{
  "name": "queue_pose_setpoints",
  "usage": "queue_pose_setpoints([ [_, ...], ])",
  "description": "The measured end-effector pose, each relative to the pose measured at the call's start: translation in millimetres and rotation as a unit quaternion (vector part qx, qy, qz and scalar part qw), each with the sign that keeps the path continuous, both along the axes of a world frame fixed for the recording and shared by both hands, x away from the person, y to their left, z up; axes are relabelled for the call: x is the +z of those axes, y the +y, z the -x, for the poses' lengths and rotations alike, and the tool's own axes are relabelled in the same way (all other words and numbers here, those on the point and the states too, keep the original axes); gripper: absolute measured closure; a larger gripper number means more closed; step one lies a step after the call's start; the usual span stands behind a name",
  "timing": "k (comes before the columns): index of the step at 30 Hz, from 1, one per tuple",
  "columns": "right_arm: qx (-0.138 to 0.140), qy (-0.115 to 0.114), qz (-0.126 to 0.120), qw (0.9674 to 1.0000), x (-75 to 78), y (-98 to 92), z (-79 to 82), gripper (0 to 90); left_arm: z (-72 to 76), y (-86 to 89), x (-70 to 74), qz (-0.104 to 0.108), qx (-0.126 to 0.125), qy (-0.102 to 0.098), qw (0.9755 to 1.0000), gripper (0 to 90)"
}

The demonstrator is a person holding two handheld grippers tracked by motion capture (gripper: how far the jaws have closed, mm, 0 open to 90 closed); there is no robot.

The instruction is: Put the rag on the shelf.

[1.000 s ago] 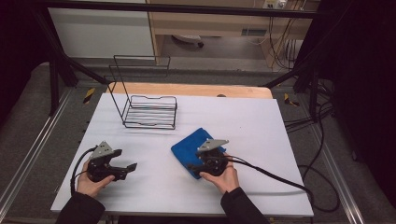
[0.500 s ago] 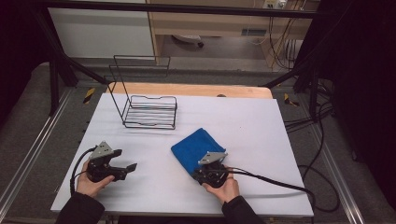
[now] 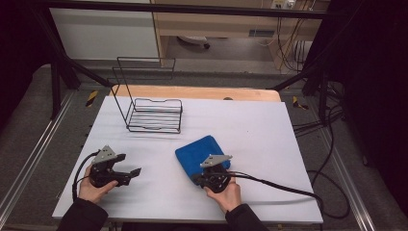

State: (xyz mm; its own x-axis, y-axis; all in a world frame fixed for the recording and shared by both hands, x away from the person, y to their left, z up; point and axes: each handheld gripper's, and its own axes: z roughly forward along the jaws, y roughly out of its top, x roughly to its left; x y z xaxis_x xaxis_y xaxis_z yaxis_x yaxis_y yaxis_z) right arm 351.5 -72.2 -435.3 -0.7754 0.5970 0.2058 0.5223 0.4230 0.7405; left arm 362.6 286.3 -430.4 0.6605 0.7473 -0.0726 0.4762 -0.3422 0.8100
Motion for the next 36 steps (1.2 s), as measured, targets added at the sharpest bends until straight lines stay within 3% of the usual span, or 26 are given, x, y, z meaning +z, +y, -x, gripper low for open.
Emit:
queue_pose_setpoints([
  [3, 0.004, 0.011, -0.023, 0.9997, 2.3, 8.7, 2.3, 88.4, -0.3, -0.3, -0.5, 0.0, 0.002, 0.001, 1.0, 12.3],
  [10, 0.017, 0.024, -0.044, 0.9986, 5.2, 36.0, 7.5, 88.2, -0.6, -0.9, -0.8, -0.002, 0.002, 0.002, 1.0, 12.3],
  [16, 0.028, 0.023, -0.045, 0.9983, 6.9, 61.0, 9.1, 87.9, -0.3, 0.0, -0.5, -0.001, 0.003, 0.001, 1.0, 12.3],
  [20, 0.03, 0.034, -0.046, 0.9979, -2.2, 73.4, 6.0, 82.7, 0.2, 0.6, 0.2, -0.001, 0.003, 0.001, 1.0, 12.3],
  [22, 0.032, 0.04, -0.038, 0.998, -4.3, 73.2, 5.3, 74.6, 0.1, 0.8, 0.2, 0.0, 0.003, 0.002, 1.0, 12.3],
  [26, 0.043, 0.029, -0.031, 0.9982, 0.6, 69.5, 5.0, 64.7, 0.1, 0.8, 0.6, 0.0, 0.004, 0.004, 1.0, 12.2],
  [27, 0.042, 0.018, -0.037, 0.9983, 7.6, 63.2, 4.5, 58.6, 0.2, 0.5, 0.6, 0.002, 0.005, 0.004, 1.0, 11.8],
  [30, 0.038, 0.002, -0.04, 0.9985, 14.5, 52.7, 2.1, 52.0, -0.1, 0.7, 1.3, 0.003, 0.007, 0.006, 1.0, 11.4],
  [32, 0.017, -0.016, -0.038, 0.999, 20.8, 30.3, -5.0, 41.8, -0.3, 0.2, 1.9, 0.003, 0.008, 0.006, 0.9999, 10.5],
  [34, 0.006, -0.022, -0.037, 0.9991, 21.7, 21.7, -8.1, 38.9, -0.3, -1.8, 2.7, 0.001, 0.008, 0.007, 0.9999, 9.9],
  [35, -0.013, -0.03, -0.035, 0.9988, 21.9, 4.0, -14.4, 32.1, -0.4, -2.8, 3.4, -0.001, 0.005, 0.006, 1.0, 8.7],
  [36, -0.013, -0.03, -0.035, 0.9988, 21.9, 4.0, -14.4, 32.1, -0.7, -4.3, 4.1, -0.002, 0.005, 0.007, 1.0, 8.7],
])
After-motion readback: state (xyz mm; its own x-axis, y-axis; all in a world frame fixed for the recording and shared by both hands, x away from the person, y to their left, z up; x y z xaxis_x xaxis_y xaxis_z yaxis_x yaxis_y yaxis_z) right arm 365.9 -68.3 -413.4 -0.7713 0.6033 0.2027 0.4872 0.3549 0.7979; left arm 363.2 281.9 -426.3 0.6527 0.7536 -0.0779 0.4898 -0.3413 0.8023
